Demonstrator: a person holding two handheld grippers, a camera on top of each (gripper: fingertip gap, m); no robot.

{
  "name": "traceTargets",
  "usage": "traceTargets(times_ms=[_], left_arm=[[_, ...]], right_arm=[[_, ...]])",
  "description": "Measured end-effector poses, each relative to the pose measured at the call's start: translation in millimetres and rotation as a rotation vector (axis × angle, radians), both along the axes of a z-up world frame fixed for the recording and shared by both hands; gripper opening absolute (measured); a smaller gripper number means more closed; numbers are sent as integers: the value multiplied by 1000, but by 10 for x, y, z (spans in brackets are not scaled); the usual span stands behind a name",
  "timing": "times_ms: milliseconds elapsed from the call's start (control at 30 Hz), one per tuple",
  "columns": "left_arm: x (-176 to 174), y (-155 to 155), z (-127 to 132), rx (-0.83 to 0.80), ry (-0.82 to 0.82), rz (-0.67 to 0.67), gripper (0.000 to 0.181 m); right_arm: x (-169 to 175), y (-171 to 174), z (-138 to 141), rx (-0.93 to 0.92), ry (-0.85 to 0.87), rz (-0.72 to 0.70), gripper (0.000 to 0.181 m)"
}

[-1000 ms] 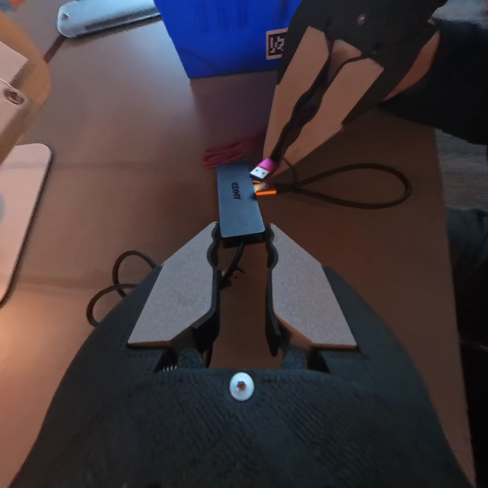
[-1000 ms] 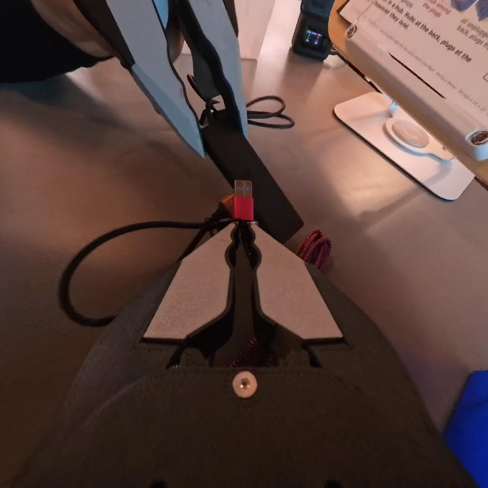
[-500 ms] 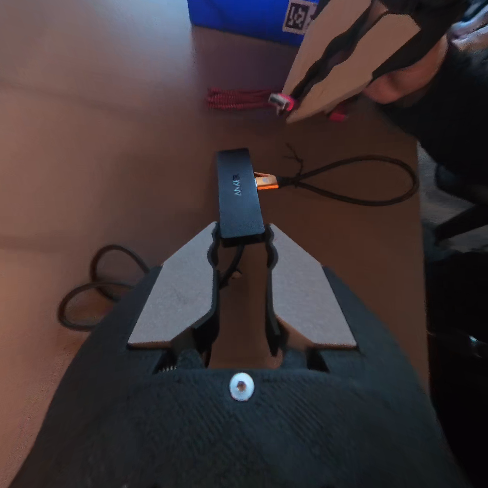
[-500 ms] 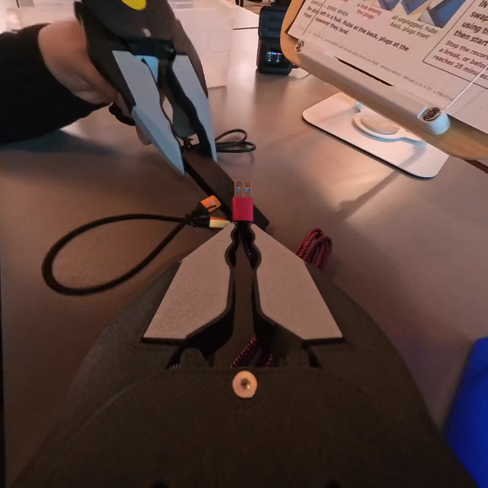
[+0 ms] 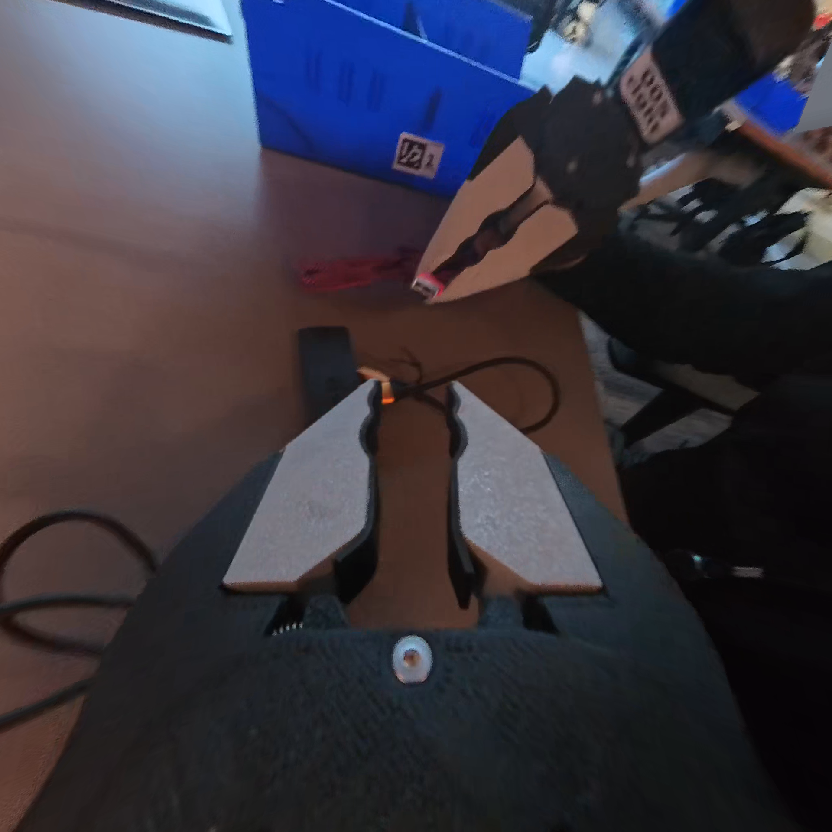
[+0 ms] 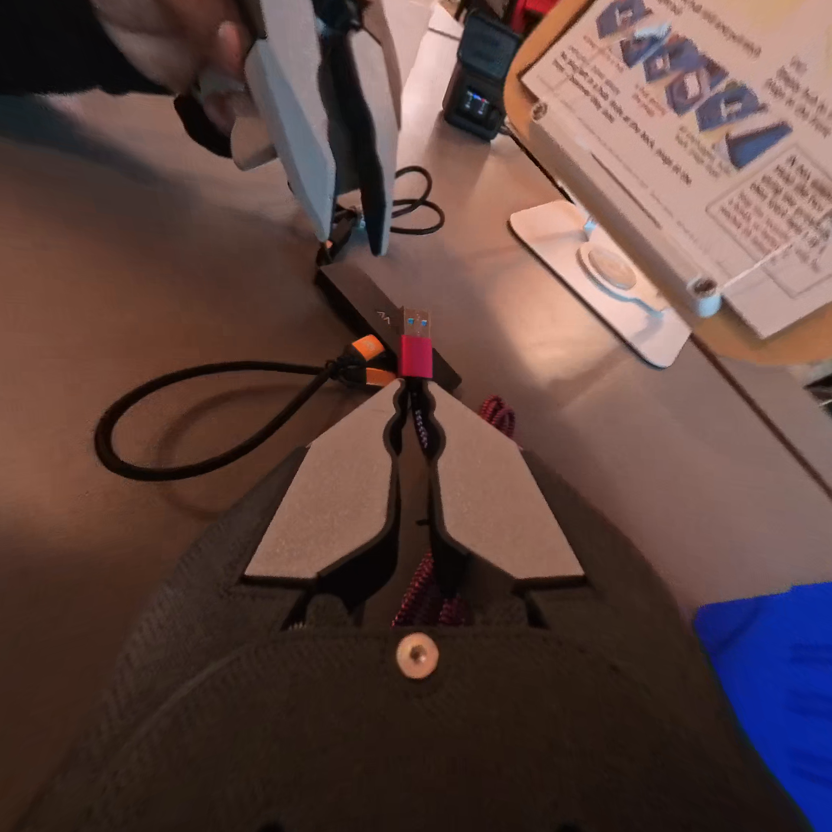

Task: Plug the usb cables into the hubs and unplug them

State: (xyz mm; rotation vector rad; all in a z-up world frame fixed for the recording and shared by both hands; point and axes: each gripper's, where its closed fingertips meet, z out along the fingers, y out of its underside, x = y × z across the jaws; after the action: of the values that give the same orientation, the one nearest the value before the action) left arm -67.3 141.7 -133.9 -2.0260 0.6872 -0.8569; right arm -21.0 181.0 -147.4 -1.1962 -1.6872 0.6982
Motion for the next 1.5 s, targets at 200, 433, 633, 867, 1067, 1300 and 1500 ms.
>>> traceTargets(times_ms=[200, 433, 633, 867, 1067, 1300, 1500], left_arm=[[340, 8, 62, 46, -36, -46, 27], [325, 53, 76, -31, -132, -1, 22], [361, -3, 60, -29, -121, -46, 18], [264, 14, -50, 305, 339, -54, 35], [428, 2, 91, 649, 553, -49, 22], [374, 31, 163, 781, 684, 11, 14], [285, 66, 221, 845, 718, 62, 24]], right_arm=[[-108, -114, 94, 294, 44, -22, 2], [-180, -188, 133, 601, 36, -56, 2], [-240, -305, 16, 672, -4, -6, 1], [-117, -278, 72, 57, 18, 71, 3], [9, -298, 234, -359, 70, 167, 3], [30, -334, 205, -434, 50, 198, 3], [37, -247, 253, -430, 81, 165, 2]])
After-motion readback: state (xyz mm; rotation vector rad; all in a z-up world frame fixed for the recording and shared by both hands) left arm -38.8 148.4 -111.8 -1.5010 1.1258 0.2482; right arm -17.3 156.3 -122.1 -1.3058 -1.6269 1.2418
